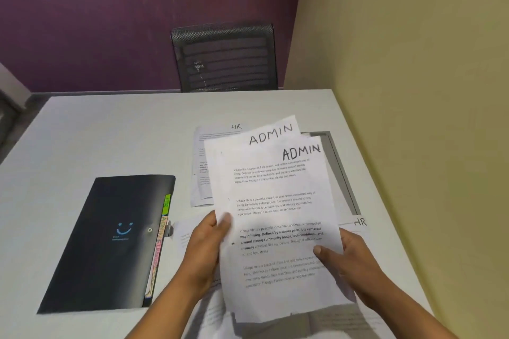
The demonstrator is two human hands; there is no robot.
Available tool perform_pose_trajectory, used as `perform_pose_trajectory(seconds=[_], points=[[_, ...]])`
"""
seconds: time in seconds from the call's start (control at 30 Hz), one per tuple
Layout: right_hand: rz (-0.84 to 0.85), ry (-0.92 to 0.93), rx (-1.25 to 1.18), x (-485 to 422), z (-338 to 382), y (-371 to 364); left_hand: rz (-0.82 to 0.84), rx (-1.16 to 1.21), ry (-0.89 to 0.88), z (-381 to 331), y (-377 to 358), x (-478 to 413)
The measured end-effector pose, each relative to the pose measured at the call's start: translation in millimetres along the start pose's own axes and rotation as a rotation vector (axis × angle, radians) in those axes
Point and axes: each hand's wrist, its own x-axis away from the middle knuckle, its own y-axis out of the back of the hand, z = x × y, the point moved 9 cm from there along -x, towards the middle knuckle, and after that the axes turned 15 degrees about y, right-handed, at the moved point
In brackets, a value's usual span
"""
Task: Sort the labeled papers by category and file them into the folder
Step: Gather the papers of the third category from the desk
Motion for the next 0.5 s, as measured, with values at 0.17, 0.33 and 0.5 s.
perform_pose_trajectory(seconds=[0.17, 0.33, 0.5], points=[[-0.085, 0.108, 0.099, -14.7, 15.7, -0.7, -0.048, -0.225, -0.154, -15.6, -0.7, 6.6], [-0.248, 0.139, 0.024, -25.1, 17.3, -4.4, -0.16, -0.339, -0.252, -23.2, 2.9, 7.5], [-0.223, 0.183, 0.028, -26.0, 18.8, -17.6, -0.137, -0.36, -0.364, -28.3, 1.5, 10.4]])
